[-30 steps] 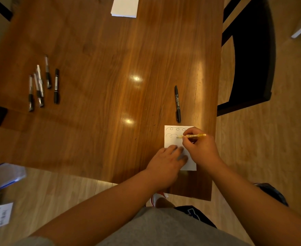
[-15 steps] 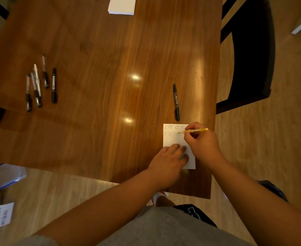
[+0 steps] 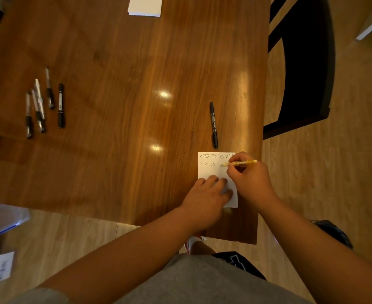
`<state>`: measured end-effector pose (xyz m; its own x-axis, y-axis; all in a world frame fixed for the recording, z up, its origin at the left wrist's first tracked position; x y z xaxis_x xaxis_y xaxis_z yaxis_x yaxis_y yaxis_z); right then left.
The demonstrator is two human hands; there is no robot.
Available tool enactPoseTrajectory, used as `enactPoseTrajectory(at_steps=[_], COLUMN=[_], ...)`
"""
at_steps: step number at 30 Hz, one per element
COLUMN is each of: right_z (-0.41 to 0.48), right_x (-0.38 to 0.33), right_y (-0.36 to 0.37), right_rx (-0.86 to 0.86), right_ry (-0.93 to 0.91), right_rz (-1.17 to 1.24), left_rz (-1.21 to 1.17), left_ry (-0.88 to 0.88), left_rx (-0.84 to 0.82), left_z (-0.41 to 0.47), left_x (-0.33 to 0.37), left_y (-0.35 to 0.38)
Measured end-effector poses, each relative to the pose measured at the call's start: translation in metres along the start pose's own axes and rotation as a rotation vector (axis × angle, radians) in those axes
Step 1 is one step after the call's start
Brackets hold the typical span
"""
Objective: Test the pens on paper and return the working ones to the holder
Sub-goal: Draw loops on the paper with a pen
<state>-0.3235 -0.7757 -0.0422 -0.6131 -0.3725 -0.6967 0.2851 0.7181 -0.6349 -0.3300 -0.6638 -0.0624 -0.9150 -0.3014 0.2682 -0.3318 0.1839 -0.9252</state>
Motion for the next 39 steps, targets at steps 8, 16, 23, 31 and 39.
enactPoseTrajectory(at_steps=[8,16,23,31,39], right_z=[0.002,0.007,0.005,0.000,0.003], right_x=[0.000,0.001,0.013,0.017,0.015], right_y=[0.005,-0.005,-0.014,-0.013,-0.008], right_rx=[-0.031,0.020,0.050,0.039,0.023], right_ry=[-0.026,-0.021,0.003,0.003,-0.008], right_rz=[0.000,0.014,0.006,-0.002,0.016], left_rz=[-0.018,0.013,0.004,0.019,0.019], left_ry=[0.027,0.024,0.029,0.032,0.008], left_rx=[0.020,0.021,0.064,0.046,0.039], left_z=[0.002,0.003,0.006,0.009,0.013], left_x=[0.004,0.003,0.007,0.007,0.008], left_y=[-0.002,0.002,-0.002,0.000,0.000])
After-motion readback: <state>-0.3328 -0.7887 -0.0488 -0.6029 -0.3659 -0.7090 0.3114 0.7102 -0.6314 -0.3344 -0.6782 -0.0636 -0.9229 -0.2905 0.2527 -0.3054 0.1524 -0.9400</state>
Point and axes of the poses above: each hand's wrist, its own z-axis towards the middle knuckle, its own y-axis out of the palm, x = y × z, the point moved 10 cm from there along z, towards the middle knuckle
